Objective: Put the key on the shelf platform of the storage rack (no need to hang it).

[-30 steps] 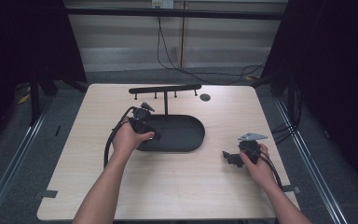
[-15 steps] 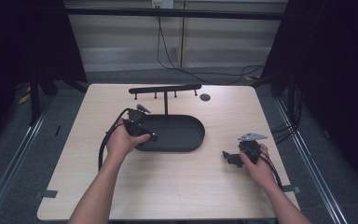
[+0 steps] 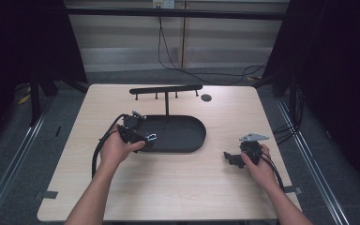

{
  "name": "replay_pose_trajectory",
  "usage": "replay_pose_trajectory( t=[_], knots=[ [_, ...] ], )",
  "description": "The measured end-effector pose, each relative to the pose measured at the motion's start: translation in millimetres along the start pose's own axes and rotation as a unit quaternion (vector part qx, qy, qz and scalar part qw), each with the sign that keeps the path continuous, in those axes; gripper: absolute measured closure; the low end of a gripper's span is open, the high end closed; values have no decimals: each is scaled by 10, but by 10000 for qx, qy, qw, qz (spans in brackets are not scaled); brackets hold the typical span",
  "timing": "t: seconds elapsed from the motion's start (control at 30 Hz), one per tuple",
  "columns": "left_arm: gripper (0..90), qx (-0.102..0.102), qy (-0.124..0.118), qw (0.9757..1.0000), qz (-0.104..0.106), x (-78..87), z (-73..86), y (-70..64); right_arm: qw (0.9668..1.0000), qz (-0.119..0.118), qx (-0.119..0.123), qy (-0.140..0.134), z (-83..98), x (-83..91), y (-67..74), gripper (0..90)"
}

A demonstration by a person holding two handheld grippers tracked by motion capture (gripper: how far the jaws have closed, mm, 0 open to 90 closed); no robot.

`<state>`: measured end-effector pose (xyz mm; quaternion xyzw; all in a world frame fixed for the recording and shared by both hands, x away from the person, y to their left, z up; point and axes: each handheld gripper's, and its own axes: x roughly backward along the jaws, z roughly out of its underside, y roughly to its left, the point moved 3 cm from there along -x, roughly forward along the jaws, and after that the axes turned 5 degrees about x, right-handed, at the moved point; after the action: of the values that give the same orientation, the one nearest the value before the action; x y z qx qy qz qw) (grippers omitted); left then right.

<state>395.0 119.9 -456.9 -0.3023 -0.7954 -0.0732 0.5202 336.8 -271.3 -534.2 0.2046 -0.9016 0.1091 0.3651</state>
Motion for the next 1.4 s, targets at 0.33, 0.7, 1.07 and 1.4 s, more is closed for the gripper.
replay_pose_trajectory(
  t=[0.33,0.7,1.07,1.4],
  knots=[
    [271,-181,91,9998,-66,14,197,38,10000,-2,-2,2,0,0,1,113],
    [269,-194,42,9998,-14,24,390,83,10000,-3,-2,1,0,0,1,113],
    [268,-164,48,9999,-29,17,593,151,10000,-1,-3,0,0,0,1,113],
    [267,-281,20,9996,-54,12,732,158,10000,0,-4,1,0,0,2,113]
  ],
)
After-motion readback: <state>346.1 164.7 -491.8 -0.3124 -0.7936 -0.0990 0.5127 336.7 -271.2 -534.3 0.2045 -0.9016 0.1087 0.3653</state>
